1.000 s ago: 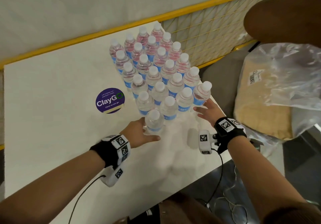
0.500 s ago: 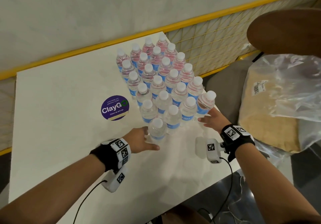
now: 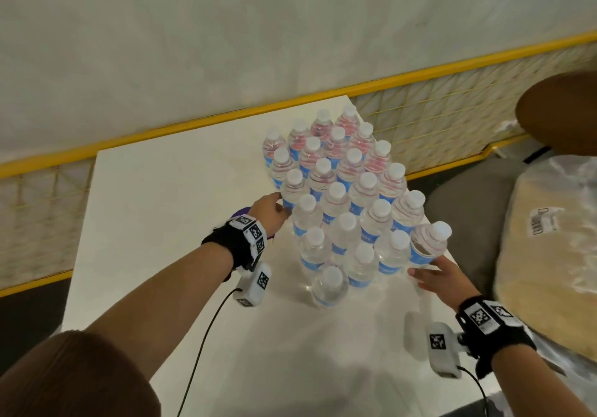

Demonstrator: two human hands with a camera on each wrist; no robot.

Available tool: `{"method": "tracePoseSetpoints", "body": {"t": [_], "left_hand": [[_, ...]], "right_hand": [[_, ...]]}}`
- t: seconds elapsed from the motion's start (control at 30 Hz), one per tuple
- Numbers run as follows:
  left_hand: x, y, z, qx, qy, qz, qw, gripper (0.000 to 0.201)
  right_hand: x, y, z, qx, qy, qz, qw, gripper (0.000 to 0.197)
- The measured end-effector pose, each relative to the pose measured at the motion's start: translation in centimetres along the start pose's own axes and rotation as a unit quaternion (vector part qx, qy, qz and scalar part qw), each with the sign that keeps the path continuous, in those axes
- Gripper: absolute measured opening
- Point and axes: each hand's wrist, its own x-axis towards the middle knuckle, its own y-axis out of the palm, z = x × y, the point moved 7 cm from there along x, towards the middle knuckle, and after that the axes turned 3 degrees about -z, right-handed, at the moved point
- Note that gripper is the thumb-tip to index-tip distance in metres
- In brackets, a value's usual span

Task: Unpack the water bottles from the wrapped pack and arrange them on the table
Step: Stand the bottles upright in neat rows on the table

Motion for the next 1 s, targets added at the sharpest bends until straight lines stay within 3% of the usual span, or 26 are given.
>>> {"method": "tracePoseSetpoints", "body": {"t": [0.27, 0.37, 0.5, 0.8, 0.9, 1.0], "left_hand": [[2.0, -0.9, 2.2, 0.004, -0.103, 0.01, 0.995, 0.065], [2.8, -1.6, 1.4, -0.003, -0.097, 0.005, 0.995, 0.07], [3.2, 0.0, 0.7, -0.089, -0.093, 0.037, 0.991, 0.068], [3.1, -0.3, 1.0, -0.04, -0.085, 0.004, 0.996, 0.074], [1.4, -0.7, 1.9, 0.057, -0.086, -0.003, 0.995, 0.074], [-2.2, 1.2, 3.4, 0.251, -0.078, 0.127, 0.957, 0.054]], "right_hand": [[-0.1, -0.1, 0.2, -0.016, 0.008, 0.018, 1.0, 0.042], [-0.3, -0.1, 0.3, -0.029, 0.003, 0.02, 0.999, 0.042], [-0.5, -0.1, 0.6, -0.029, -0.001, 0.028, 0.999, 0.043], [-0.3, -0.1, 0.8, -0.061, -0.011, 0.037, 0.997, 0.041], [-0.4, -0.2, 1.0, -0.065, -0.012, 0.03, 0.997, 0.047], [-0.7, 0.0, 1.4, -0.063, -0.012, 0.013, 0.998, 0.043]]}}
